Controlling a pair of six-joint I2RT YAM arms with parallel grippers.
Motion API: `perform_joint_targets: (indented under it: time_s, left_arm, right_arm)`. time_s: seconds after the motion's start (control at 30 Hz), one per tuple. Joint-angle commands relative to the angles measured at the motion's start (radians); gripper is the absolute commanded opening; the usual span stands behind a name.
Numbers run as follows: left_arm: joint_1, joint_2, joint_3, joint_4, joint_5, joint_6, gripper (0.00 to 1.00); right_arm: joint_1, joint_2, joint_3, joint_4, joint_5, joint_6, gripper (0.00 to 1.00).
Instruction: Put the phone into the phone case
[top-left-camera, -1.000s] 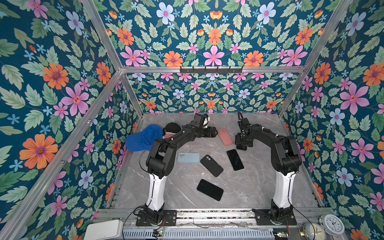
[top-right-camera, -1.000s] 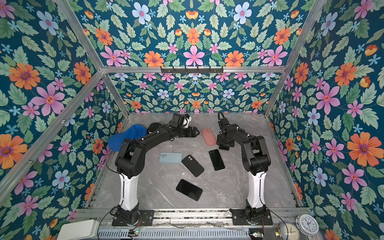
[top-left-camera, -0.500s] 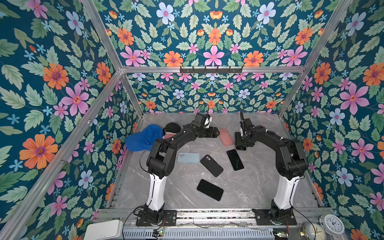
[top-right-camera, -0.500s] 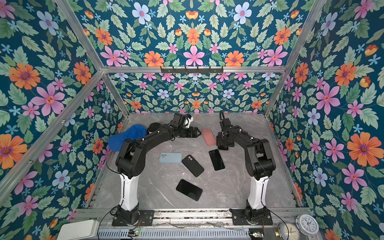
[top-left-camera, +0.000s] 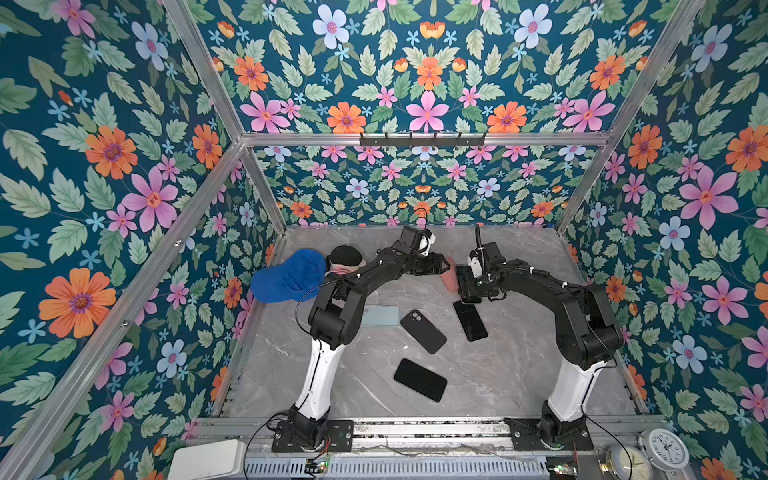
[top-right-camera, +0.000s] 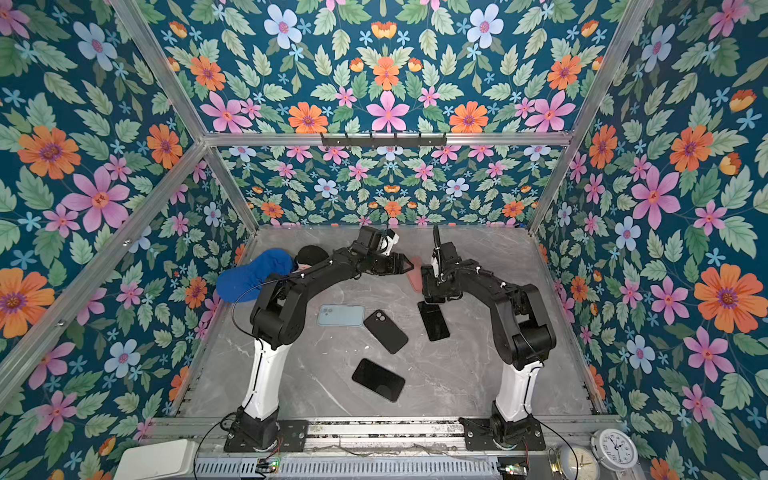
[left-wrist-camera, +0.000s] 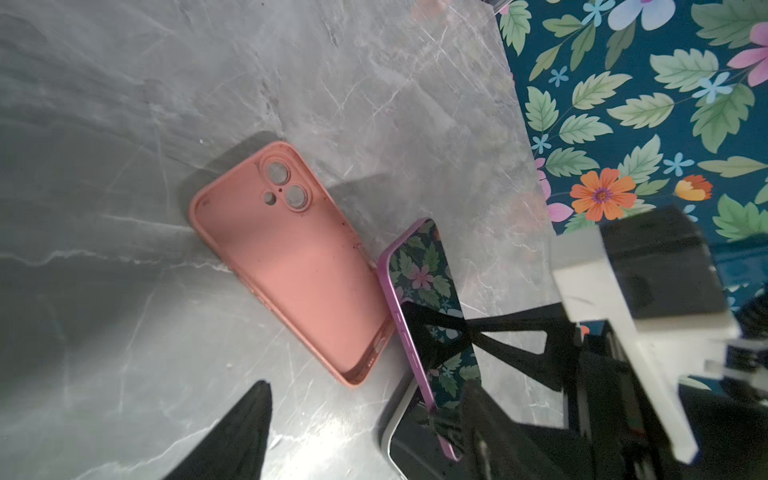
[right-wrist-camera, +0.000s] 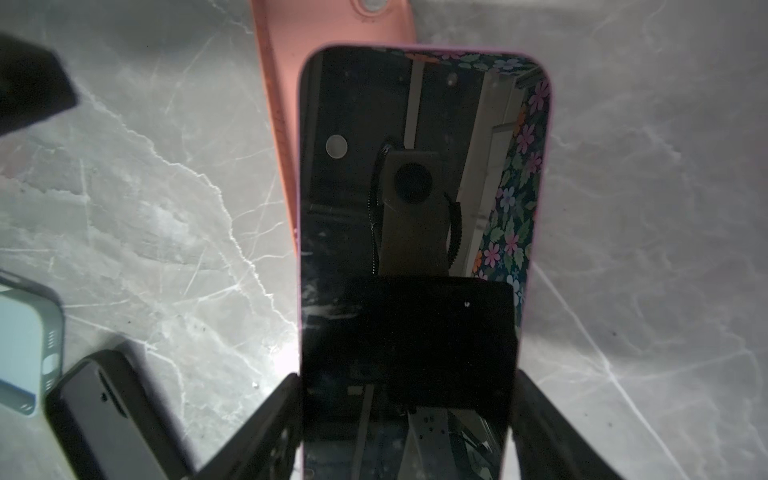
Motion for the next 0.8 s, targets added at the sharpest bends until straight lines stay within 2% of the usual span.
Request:
perform_joint_targets:
  time_s: [0.0, 0.17, 0.43, 0.77]
  left_arm:
    - [-0.001, 0.016, 0.018, 0.072, 0.071, -0.039, 0.70]
    - [-0.001, 0.061, 0.021, 0.151, 0.139, -0.104, 0.65]
    - [-0.001, 0.119, 0.019, 0.288, 0.225, -0.200, 0.61]
    - [-0.001, 0.177, 0.019, 0.406, 0.268, -0.259, 0.51]
  right_arm:
    - [0.008, -0.017, -0.014, 0.060, -0.036, -0.013, 0.42]
    - [0.010, -0.031, -0.037, 0.086, -0.050, -0.014, 0.41]
    - [0.011, -0.046, -0.057, 0.113, -0.069, -0.015, 0.39]
    - [0.014, -0.045, -0.055, 0.115, -0.078, -0.018, 0.39]
